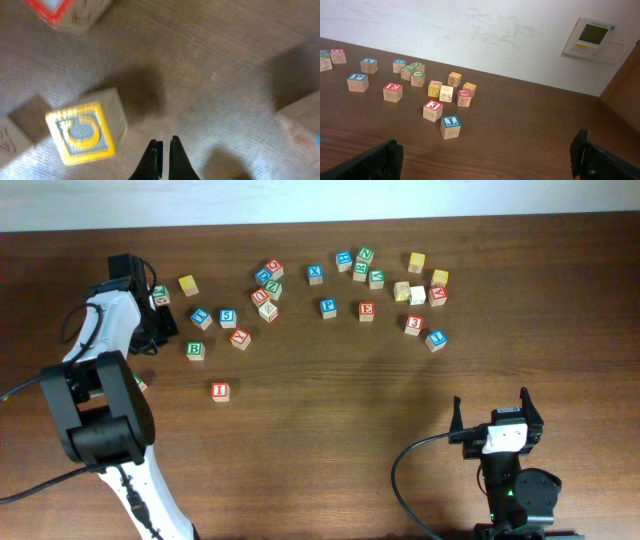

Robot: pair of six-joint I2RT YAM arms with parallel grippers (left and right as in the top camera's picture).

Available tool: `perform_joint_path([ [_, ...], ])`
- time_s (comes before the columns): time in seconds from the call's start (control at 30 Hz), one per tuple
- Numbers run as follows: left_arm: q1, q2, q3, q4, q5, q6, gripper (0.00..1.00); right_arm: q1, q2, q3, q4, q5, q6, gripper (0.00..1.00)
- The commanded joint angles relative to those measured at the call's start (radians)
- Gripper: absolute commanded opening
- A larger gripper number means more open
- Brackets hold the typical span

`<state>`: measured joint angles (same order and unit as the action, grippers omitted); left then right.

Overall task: Spell out ICRA
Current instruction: 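Position the open left gripper above the yellow-bordered C block, then lower the left gripper onto the C block and close it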

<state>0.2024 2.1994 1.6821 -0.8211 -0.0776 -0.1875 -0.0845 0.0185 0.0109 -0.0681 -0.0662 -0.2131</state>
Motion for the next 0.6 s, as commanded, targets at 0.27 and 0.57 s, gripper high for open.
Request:
perform_joint_path([
  [0.27,0.003,0.013,-0.006,0.02,-0.141,-0.006,0.0,0.0,-0.006,-0.005,-0.004,-0.009,0.004,0.98],
  [0.57,0.003,0.013,-0.006,-0.037,-0.159,-0.006,0.0,0.0,-0.006,-0.005,-0.004,-0.009,0.004,0.98],
])
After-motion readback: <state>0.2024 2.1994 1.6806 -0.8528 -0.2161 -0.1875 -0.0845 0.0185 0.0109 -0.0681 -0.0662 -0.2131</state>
